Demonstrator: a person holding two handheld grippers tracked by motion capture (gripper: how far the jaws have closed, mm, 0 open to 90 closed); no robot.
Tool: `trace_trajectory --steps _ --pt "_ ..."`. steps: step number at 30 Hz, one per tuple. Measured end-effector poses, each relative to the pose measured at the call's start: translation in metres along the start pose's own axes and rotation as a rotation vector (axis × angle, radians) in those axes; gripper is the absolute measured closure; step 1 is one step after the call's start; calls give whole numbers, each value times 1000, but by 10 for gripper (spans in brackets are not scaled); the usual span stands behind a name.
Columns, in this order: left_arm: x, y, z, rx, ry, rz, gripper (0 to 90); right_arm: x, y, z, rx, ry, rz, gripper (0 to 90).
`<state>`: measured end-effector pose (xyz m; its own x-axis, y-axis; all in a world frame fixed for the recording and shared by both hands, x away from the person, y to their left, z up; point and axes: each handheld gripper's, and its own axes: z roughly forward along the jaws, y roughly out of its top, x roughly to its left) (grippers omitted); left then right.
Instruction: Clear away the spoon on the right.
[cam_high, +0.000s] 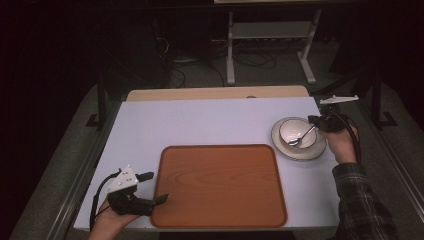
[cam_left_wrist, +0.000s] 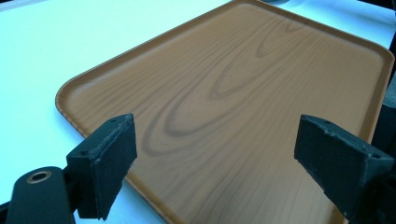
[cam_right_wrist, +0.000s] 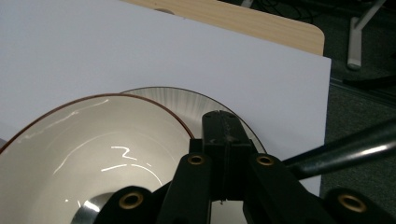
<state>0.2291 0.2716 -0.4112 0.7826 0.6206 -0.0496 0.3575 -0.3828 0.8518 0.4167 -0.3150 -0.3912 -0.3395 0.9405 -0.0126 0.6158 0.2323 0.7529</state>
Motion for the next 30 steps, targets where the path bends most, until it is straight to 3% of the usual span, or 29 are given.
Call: trace_trajectory --steps 24,29,30 --pt "-1 2 2 1 -5 8 127 9 -26 -32 6 -26 10 898" --pt "-1 2 2 0 -8 8 127 11 -27 -39 -30 -20 17 892" --pt "-1 2 2 -1 -8 9 127 12 -26 -41 -39 -17 17 848"
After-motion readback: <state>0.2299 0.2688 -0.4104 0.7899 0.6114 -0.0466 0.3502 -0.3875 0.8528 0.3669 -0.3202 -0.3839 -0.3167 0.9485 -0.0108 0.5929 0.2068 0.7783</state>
